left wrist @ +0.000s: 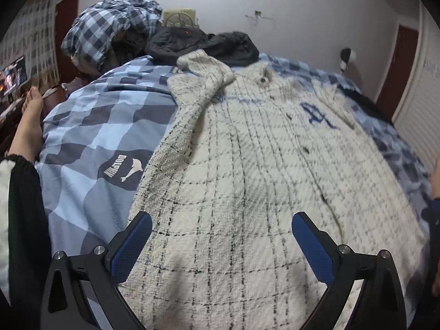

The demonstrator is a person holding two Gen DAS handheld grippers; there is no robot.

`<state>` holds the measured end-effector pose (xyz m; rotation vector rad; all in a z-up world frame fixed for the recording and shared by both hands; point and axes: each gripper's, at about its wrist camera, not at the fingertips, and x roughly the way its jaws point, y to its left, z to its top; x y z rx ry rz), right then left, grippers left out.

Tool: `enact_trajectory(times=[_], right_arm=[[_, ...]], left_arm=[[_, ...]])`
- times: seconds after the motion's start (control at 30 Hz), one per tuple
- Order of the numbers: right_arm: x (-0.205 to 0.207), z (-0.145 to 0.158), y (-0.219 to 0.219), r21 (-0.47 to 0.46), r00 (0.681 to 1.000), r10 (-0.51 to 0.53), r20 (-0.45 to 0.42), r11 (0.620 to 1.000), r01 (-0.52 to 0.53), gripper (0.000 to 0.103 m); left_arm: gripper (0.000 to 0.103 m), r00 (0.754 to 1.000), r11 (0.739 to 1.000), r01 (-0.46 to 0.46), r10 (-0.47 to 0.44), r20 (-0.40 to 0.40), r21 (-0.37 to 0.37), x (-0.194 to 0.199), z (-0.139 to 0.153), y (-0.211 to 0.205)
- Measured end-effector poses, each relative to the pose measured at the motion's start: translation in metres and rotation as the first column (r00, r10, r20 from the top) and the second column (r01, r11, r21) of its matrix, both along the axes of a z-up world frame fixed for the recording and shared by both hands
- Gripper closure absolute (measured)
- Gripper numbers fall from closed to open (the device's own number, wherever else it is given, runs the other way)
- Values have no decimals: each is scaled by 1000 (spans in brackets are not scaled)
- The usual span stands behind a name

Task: Fold small clothes

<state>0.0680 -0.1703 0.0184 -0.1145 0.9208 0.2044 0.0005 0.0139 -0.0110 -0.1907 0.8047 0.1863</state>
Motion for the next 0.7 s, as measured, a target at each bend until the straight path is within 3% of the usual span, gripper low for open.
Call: enact_trajectory(times=[0.1,0.27,0.7], right_arm=[[0,0,0,1,1000,0,-1,1000,0,1],[0,0,1,0,1000,-3,-4,1000,3,1],[3,-3,-6,45,999,-23,-43,999,25,1]], left_arm=[[1,997,998,37,-35,-62,45,6,-3,-7],[2,996,995,64,-59,-61,79,5,-3,-14],[2,998,997,55,-54,-32,49,0,-2,-12]])
